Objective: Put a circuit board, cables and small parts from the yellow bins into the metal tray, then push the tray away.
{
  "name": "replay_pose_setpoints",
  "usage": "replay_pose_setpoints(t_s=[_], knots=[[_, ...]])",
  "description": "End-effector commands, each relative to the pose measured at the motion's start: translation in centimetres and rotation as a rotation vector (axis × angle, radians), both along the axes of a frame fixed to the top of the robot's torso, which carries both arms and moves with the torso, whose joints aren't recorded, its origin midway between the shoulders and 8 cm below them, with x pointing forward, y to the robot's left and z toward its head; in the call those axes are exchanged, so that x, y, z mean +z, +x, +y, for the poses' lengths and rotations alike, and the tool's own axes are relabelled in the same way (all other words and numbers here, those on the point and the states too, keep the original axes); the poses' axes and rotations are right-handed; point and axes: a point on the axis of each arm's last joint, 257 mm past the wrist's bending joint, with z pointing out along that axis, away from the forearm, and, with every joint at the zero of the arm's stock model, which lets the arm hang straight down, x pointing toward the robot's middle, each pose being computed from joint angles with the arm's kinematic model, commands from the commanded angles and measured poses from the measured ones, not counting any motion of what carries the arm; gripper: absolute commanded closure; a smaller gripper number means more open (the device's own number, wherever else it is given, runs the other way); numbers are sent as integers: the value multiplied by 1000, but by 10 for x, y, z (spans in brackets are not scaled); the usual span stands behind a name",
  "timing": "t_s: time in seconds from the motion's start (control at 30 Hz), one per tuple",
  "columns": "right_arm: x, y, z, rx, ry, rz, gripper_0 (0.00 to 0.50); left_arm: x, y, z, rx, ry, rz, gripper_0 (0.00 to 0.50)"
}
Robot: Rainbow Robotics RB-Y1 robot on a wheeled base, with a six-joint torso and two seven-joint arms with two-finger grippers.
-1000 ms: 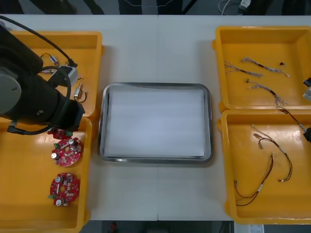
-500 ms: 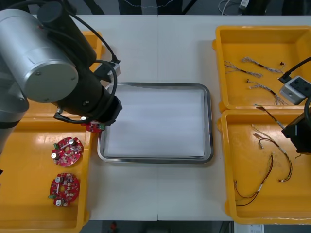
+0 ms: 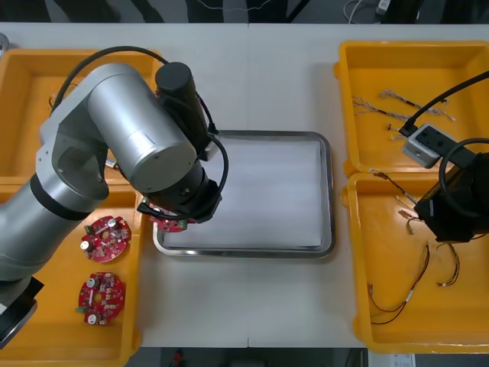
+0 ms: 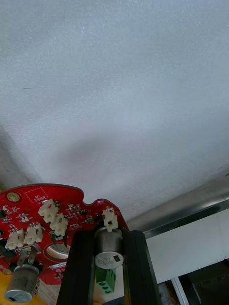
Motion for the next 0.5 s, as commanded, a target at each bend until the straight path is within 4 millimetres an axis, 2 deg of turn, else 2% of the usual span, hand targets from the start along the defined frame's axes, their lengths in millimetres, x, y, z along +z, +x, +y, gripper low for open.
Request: replay_pose_setpoints(t_s=[0.03, 0.3, 0.5], knots=[[12, 3, -4, -4, -38, -40, 500, 4, 9, -29, 65, -47, -33, 499], [16, 9, -10, -39, -46, -62, 500, -15, 22, -42, 91, -73, -44, 499], [15, 8, -7, -41, -31, -58, 500, -23, 24, -47, 94, -67, -52, 500]])
